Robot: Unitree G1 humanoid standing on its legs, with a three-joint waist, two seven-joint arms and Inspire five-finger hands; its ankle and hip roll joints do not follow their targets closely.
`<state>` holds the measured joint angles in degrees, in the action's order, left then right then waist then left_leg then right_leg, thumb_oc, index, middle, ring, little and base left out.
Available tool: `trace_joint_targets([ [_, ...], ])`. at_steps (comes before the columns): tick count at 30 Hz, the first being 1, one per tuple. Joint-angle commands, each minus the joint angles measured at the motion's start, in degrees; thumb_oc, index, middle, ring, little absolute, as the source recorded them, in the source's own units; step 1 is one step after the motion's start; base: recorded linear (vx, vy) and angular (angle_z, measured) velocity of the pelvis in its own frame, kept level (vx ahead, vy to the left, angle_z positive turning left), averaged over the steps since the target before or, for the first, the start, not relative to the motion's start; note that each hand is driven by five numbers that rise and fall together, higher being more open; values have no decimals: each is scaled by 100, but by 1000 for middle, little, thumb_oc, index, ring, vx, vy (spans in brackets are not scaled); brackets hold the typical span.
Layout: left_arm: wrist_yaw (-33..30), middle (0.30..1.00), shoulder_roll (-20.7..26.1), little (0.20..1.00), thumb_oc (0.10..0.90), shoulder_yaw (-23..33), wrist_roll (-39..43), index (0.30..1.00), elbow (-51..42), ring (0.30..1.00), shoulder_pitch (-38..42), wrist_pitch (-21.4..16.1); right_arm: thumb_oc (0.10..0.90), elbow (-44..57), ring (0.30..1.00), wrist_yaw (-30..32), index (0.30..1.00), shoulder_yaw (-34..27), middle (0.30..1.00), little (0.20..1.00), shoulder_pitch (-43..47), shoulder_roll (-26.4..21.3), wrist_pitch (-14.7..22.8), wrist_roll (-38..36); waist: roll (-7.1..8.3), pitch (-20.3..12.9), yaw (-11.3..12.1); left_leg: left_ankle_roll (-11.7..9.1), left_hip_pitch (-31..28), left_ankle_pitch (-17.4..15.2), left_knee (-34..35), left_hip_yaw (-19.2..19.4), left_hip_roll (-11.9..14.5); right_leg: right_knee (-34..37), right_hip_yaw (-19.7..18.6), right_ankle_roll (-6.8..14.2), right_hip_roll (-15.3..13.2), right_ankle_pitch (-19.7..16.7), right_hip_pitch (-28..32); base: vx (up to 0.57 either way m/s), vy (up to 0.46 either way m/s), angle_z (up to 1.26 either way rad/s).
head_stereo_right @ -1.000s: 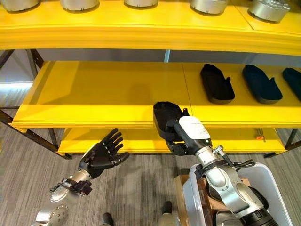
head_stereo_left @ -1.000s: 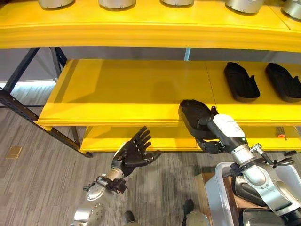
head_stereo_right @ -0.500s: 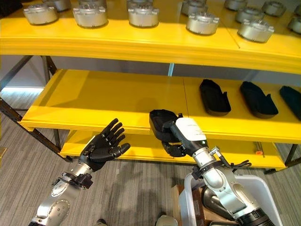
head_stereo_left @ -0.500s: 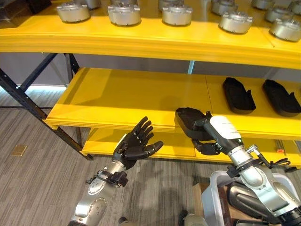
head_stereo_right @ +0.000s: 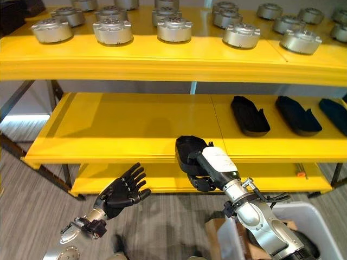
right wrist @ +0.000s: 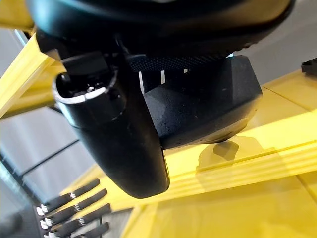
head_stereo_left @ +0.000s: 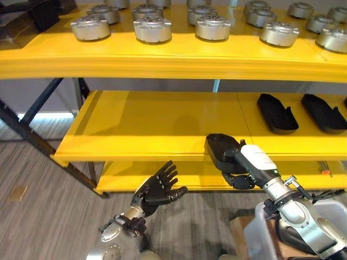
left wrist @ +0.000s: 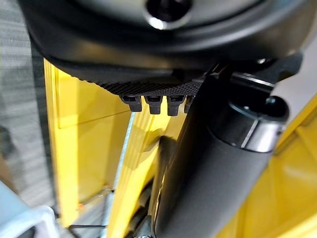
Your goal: Move parts from the plastic box to the shelf.
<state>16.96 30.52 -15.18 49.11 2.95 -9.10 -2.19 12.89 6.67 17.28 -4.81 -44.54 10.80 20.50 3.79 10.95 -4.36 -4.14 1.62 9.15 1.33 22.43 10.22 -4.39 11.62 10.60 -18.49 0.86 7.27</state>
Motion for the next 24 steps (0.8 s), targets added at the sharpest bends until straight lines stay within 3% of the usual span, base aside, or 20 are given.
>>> trace_joint_targets([
  [1, 314, 1000, -70, 1000, 900, 233, -253, 1000, -739, 1000, 623, -784, 400, 473, 300, 380, 300, -355, 300, 300, 1006, -48, 655, -328, -258, -54, 92, 68, 32, -668, -474, -177, 51, -439, 343, -289, 917, 634, -153, 206, 151, -3],
  [7, 410, 1000, -72, 1000, 900, 302, -431, 1000, -684, 1000, 556, -798, 400, 585, 300, 357, 300, -211, 300, 300, 1166, 201, 497, -324, -245, -62, 277, 279, -4, -830, -507, -312, -227, -621, 342, -204, 828, 624, -205, 136, 116, -4],
  [10, 492, 1000, -75, 1000, 900, 371, -424, 1000, -717, 1000, 459, -820, 400, 555, 300, 190, 300, -105, 300, 300, 1274, 359, 452, -868, -239, -40, 390, 345, -41, -880, -494, -275, -275, -692, 484, -187, 782, 651, -184, 71, 118, -15],
  [15, 623, 1000, -103, 1000, 900, 429, -291, 1000, -708, 1000, 403, -841, 400, 616, 300, 292, 300, -22, 300, 300, 1425, 501, 386, -657, -175, -75, 532, 478, 55, -982, -571, -153, -390, -783, 665, -184, 742, 823, -26, 30, 153, -21],
  [18, 667, 1000, -154, 1000, 900, 404, -415, 1000, -729, 1000, 453, -809, 400, 509, 300, 44, 300, 6, 300, 300, 1557, 506, 382, -1042, -152, -121, 658, 545, 56, -1082, -533, -75, -494, -1430, 907, -112, 602, 1003, -93, 37, 193, -45],
  [20, 524, 1000, -161, 1000, 900, 423, -560, 1000, -733, 1000, 431, -735, 400, 500, 300, -71, 300, 73, 300, 300, 1677, 506, 337, -1011, -169, -76, 707, 642, -75, -1135, -459, 90, -529, -2339, 1146, -18, 526, 861, -436, 66, 213, -96],
  [21, 421, 1000, -160, 1000, 900, 407, -548, 1000, -692, 1000, 450, -738, 400, 491, 300, -97, 300, 151, 300, 300, 1812, 474, 266, -1054, -170, -29, 681, 655, -149, -1172, -426, 159, -554, -2724, 1078, 12, 587, 862, -726, 67, 139, -67],
  [22, 403, 1000, -159, 1000, 900, 392, -497, 1000, -656, 1000, 472, -740, 400, 482, 300, -71, 300, 210, 300, 300, 1890, 471, 213, -1030, -155, 12, 620, 624, -193, -1184, -418, 179, -560, -2649, 982, -33, 827, 888, -842, 77, 62, -55],
  [24, 414, 1000, -160, 1000, 900, 344, -454, 1000, -635, 1000, 543, -726, 400, 438, 300, -50, 300, 248, 300, 300, 1947, 495, 141, -1024, -155, 109, 491, 547, -176, -1086, -466, 144, -517, -2027, 861, -349, 1365, 848, -887, 32, -58, -44],
])
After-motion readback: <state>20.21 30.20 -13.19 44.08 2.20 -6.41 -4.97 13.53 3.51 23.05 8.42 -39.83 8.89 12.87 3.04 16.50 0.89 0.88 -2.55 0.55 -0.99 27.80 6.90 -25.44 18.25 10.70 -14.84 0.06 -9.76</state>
